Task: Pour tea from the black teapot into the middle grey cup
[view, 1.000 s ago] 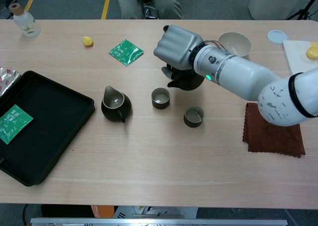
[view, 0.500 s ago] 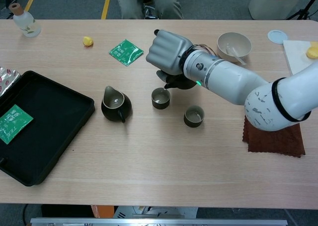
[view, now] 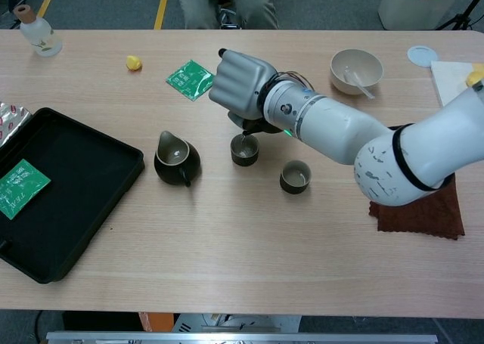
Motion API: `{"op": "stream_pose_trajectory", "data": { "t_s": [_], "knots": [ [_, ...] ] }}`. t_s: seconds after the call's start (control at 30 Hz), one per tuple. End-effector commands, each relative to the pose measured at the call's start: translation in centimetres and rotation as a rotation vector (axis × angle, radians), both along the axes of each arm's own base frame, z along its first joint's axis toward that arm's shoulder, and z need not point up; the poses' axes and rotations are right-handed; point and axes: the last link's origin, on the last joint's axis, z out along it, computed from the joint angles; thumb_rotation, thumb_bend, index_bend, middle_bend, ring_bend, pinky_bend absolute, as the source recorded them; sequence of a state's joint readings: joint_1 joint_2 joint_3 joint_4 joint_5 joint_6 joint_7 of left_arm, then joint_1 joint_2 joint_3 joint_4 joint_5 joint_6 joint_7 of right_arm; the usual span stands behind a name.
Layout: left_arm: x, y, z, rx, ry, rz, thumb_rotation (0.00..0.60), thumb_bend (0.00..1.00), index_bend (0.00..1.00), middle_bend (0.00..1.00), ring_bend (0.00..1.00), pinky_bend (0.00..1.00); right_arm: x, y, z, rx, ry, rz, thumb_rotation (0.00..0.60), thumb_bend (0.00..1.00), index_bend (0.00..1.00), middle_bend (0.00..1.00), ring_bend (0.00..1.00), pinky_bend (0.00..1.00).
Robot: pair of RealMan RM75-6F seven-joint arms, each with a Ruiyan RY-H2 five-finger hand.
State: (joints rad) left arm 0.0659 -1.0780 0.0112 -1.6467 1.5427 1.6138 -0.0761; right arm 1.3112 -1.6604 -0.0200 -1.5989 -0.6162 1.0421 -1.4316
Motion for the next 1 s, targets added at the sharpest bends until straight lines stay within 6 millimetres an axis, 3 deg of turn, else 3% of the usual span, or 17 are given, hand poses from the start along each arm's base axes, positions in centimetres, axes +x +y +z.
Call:
{"op": "stream_pose_trajectory", "data": {
  "t_s": [0.03, 0.6, 1.0],
  "knots": [
    [0.0, 0.0, 0.0, 0.001, 0.0, 0.001, 0.6, 0.27, 0.09, 0.16, 0.07, 0.07, 0.1, 0.1, -0.1, -0.002, 0.005, 0.004, 0.306, 0.55, 0.97, 0.9, 0.8, 0.17],
    [-0.1, 0.1, -0.1, -0.001, 0.002, 0.004, 0.6, 0.27, 0.09, 0.16, 0.07, 0.07, -0.2, 0.0, -0.3, -0.01, 0.015, 0.006, 0.306, 0.55, 0.97, 0.9, 0.8, 0.17],
    [0.0, 0.2, -0.1, -0.009, 0.009, 0.005, 0.6, 0.27, 0.09, 0.16, 0.07, 0.07, -2.2, 0.1, 0.3, 0.001, -0.122, -0.099, 0.319, 0.52, 0.97, 0.9, 0.8, 0.17]
  ]
}}
